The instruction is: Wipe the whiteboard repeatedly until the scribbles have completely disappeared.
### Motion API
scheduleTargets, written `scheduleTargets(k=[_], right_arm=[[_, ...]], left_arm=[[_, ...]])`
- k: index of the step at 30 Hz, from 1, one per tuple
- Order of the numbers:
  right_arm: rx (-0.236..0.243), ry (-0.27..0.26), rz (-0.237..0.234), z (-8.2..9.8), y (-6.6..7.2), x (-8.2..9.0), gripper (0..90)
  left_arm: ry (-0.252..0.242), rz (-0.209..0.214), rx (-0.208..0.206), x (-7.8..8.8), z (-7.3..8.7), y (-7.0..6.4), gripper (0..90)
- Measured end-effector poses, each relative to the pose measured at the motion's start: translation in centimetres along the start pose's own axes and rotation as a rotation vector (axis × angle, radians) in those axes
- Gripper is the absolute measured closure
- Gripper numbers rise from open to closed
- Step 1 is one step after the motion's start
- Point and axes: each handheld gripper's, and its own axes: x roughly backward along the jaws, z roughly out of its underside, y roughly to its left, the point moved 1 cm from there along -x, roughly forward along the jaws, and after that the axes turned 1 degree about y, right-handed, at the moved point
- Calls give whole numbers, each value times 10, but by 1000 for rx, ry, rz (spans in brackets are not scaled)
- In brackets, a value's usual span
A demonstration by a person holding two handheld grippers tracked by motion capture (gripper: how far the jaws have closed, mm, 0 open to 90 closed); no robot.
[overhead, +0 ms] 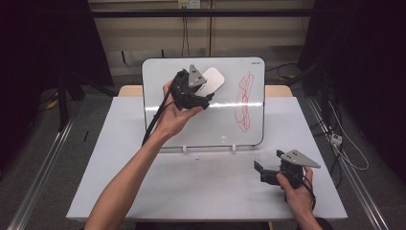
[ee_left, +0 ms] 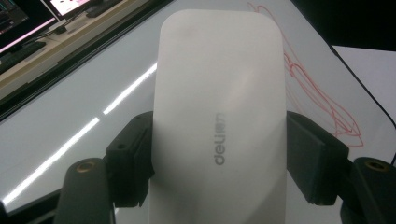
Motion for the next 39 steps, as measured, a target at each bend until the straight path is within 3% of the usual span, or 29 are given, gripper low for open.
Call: scheduleTargets(k=[7, 23, 39], right_arm=[[1, 2, -2, 0, 0, 0, 46], [-2, 3, -8, 0, 0, 1, 46], [-3, 5, -15, 1, 0, 1, 46]], left_arm=[[-1, 1, -5, -9, -7, -4, 310], [11, 32, -85, -33, -32, -24, 310], [22, -8, -82, -61, -48, -24, 310]])
